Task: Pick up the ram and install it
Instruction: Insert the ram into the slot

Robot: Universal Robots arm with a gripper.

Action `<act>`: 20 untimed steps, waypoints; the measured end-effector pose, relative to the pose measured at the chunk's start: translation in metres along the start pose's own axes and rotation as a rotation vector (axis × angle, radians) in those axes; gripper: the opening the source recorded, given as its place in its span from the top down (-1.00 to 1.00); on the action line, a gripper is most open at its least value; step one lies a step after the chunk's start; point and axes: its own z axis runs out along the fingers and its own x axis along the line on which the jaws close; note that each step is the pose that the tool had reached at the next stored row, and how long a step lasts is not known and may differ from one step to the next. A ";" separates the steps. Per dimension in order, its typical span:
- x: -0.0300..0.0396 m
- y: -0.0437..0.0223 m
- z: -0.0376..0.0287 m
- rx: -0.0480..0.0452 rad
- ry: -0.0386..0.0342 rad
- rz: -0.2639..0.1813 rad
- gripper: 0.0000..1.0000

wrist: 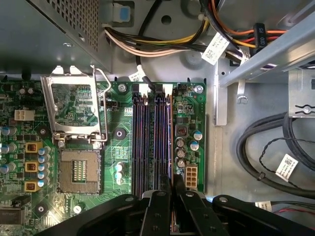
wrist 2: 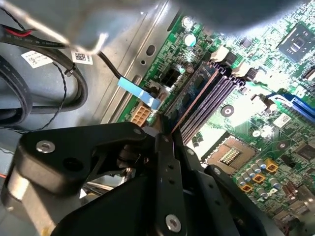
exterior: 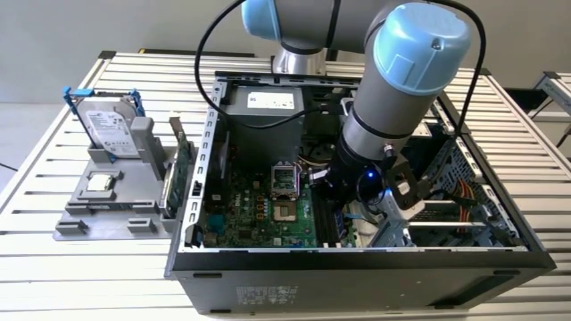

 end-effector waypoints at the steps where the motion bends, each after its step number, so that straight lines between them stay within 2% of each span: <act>1: 0.0003 0.0000 -0.0006 0.0007 -0.0002 0.000 1.00; 5: 0.0012 -0.0001 -0.0007 0.0008 -0.0056 0.009 1.00; 10: 0.0026 -0.0001 -0.0006 0.0020 -0.0211 0.027 1.00; 20: 0.0027 0.0010 -0.0006 0.0073 -0.0218 0.031 1.00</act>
